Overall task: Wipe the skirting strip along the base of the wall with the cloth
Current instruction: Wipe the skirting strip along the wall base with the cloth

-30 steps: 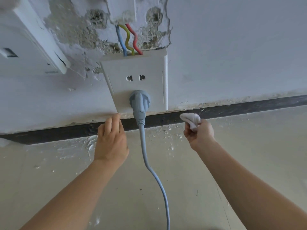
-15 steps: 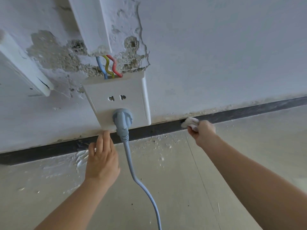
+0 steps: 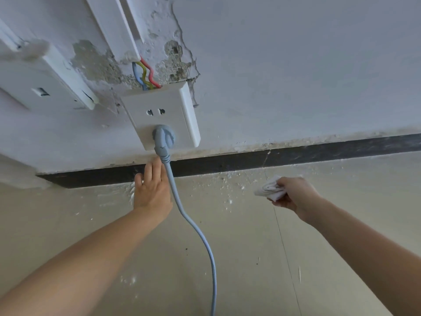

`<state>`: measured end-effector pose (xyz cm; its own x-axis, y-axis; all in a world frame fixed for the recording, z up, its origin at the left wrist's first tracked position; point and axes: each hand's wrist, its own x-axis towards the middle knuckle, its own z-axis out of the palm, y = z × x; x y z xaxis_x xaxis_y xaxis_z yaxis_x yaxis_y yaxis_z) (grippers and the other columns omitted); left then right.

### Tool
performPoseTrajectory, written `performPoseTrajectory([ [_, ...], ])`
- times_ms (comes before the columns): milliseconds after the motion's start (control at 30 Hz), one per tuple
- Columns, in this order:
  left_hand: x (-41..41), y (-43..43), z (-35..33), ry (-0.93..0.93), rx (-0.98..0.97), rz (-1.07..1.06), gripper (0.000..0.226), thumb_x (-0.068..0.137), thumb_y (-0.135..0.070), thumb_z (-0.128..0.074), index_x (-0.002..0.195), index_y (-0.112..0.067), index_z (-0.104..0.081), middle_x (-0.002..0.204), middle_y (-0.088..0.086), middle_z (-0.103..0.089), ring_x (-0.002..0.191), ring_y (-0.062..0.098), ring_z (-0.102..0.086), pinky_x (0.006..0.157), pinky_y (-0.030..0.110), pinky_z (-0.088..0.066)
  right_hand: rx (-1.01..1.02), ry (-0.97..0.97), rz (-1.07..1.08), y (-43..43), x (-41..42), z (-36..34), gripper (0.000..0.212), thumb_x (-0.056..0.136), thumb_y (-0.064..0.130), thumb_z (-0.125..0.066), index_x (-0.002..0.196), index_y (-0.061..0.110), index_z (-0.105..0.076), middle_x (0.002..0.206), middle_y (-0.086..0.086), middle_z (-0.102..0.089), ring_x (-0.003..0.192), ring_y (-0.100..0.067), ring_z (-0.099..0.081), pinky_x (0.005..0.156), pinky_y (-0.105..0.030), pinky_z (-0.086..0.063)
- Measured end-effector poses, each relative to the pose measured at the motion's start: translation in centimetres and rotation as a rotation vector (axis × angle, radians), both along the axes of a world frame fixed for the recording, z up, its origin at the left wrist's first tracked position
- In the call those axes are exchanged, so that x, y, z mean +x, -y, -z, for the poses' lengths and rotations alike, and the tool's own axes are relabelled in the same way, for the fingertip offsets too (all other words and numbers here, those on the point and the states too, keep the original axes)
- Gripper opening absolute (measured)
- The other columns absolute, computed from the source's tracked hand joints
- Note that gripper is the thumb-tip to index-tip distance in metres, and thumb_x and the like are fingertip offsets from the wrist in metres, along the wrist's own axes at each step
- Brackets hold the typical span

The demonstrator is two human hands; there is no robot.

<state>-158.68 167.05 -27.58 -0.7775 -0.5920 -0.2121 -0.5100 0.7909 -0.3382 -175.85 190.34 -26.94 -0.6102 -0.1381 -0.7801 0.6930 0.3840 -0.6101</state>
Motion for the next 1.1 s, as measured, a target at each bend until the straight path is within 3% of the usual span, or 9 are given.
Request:
performPoseTrajectory([
  [167, 0.0, -0.3, -2.3, 0.12, -0.027, 0.002, 0.066, 0.093, -0.031, -0.055, 0.147, -0.013, -0.023, 0.14, 0.003, -0.03, 0.123, 0.022, -0.036, 0.096, 0.034, -0.038, 0.004, -0.065, -0.191, 0.9, -0.2, 0.4, 0.012, 0.09, 0.005, -0.049, 0.093, 0.0, -0.06, 0.076, -0.018, -0.061, 0.06, -0.026, -0.059, 0.055, -0.031, -0.051],
  [300, 0.9, -3.6, -4.0, 0.519, 0.317, -0.149, 0.036, 0.098, -0.027, -0.041, 0.129, -0.011, -0.05, 0.108, 0.003, -0.054, 0.098, 0.021, -0.055, 0.076, 0.028, -0.043, -0.009, -0.104, -0.306, -1.7, -1.0, -0.9, 0.013, 0.09, 0.005, -0.051, 0.079, 0.004, -0.057, 0.074, -0.017, -0.06, 0.061, -0.025, -0.058, 0.062, -0.032, -0.05],
  [400, 1.1, -6.8, -4.5, 0.761, 0.462, -0.14, 0.024, 0.098, -0.026, -0.046, 0.106, -0.008, -0.06, 0.086, 0.001, -0.049, 0.081, 0.019, -0.045, 0.069, 0.028, -0.038, 0.021, -0.126, -0.347, -4.4, -2.5, -1.5, 0.015, 0.09, 0.006, -0.05, 0.077, 0.004, -0.056, 0.073, -0.017, -0.06, 0.059, -0.024, -0.057, 0.058, -0.03, -0.047],
  [500, 0.1, -10.3, -4.6, 0.723, 0.522, -0.211, 0.027, 0.094, -0.024, -0.055, 0.117, -0.012, -0.063, 0.098, -0.001, -0.053, 0.084, 0.014, -0.048, 0.072, 0.022, -0.04, 0.039, -0.12, -0.351, -5.8, -5.0, -1.4, 0.014, 0.091, 0.007, -0.05, 0.079, 0.004, -0.056, 0.072, -0.016, -0.058, 0.059, -0.023, -0.055, 0.063, -0.032, -0.047],
  [600, -1.7, -12.6, -4.6, 0.736, 0.701, -0.301, 0.011, 0.092, -0.02, -0.055, 0.084, -0.015, -0.061, 0.094, 0.001, -0.065, 0.066, 0.013, -0.058, 0.058, 0.021, -0.044, 0.056, -0.074, -0.325, -5.7, -6.9, -0.5, 0.018, 0.091, 0.005, -0.049, 0.073, 0.003, -0.053, 0.068, -0.015, -0.055, 0.057, -0.023, -0.053, 0.064, -0.032, -0.046],
  [700, -4.0, -14.3, -5.7, 0.558, 0.824, -0.319, 0.021, 0.092, -0.026, -0.056, 0.083, -0.01, -0.065, 0.081, 0.001, -0.068, 0.059, 0.011, -0.06, 0.061, 0.022, -0.045, 0.059, -0.005, -0.374, -5.1, -7.0, -0.2, 0.022, 0.092, 0.004, -0.046, 0.071, 0.002, -0.05, 0.067, -0.015, -0.055, 0.057, -0.022, -0.052, 0.068, -0.031, -0.046],
  [800, -7.1, -15.2, -7.0, 0.29, 0.625, -0.2, 0.023, 0.094, -0.025, -0.051, 0.077, -0.012, -0.059, 0.078, 0.006, -0.06, 0.065, 0.02, -0.051, 0.06, 0.025, -0.039, 0.007, 0.039, -0.396, -5.5, -6.8, -0.7, 0.023, 0.09, 0.002, -0.044, 0.068, 0.004, -0.05, 0.064, -0.014, -0.054, 0.054, -0.021, -0.052, 0.06, -0.03, -0.043],
  [900, -10.1, -15.9, -8.6, 0.215, 0.415, -0.09, 0.027, 0.091, -0.004, -0.043, 0.104, -0.021, -0.058, 0.098, 0.002, -0.055, 0.086, 0.022, -0.052, 0.063, 0.026, -0.035, -0.069, 0.029, -0.376, -6.2, -7.2, -1.2, 0.017, 0.087, 0.005, -0.048, 0.07, 0.007, -0.052, 0.064, -0.01, -0.054, 0.054, -0.02, -0.053, 0.055, -0.029, -0.045],
  [1100, -12.8, -14.5, -9.2, -0.04, 0.009, 0.46, 0.057, 0.075, 0.001, -0.056, 0.129, -0.016, -0.051, 0.135, 0.004, -0.045, 0.124, 0.023, -0.038, 0.096, 0.034, -0.041, -0.17, 0.182, -0.179, -5.6, -6.9, 0.3, 0.012, 0.083, 0.001, -0.054, 0.073, 0.005, -0.056, 0.066, -0.01, -0.054, 0.052, -0.016, -0.051, 0.053, -0.026, -0.046],
])
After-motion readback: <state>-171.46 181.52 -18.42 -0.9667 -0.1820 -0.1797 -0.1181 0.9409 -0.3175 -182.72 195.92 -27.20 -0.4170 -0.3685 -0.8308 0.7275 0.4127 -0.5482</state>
